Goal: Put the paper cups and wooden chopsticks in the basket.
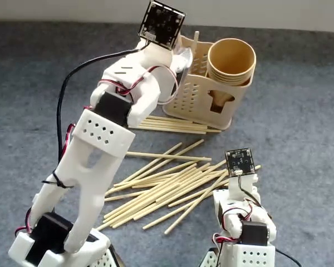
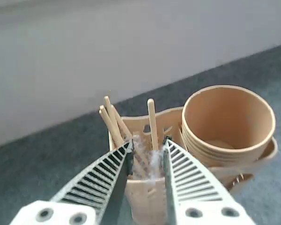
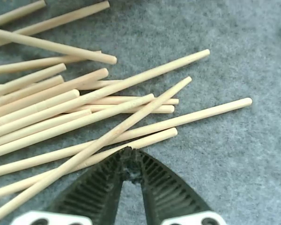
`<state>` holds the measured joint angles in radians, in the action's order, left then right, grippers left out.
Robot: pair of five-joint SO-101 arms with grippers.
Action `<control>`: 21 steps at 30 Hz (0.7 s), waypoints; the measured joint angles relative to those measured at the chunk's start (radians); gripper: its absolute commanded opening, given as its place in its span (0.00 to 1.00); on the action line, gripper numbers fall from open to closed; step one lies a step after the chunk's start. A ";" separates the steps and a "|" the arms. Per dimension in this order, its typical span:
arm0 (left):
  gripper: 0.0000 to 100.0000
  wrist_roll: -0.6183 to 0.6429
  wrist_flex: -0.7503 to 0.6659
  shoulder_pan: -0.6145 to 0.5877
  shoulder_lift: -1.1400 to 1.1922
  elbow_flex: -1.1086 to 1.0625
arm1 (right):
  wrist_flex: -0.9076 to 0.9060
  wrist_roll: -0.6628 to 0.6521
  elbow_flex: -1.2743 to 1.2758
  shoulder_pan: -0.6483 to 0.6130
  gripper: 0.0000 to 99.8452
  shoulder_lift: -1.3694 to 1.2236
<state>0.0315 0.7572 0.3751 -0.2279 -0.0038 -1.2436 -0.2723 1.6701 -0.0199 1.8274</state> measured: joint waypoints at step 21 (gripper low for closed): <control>0.02 -0.126 0.583 -0.031 -0.256 -0.106 | 0.000 0.000 0.000 0.000 0.01 0.000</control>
<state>-0.0944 1.3403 0.3445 -0.4841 -0.1097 -1.2436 -0.2723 1.6701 -0.0199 1.8274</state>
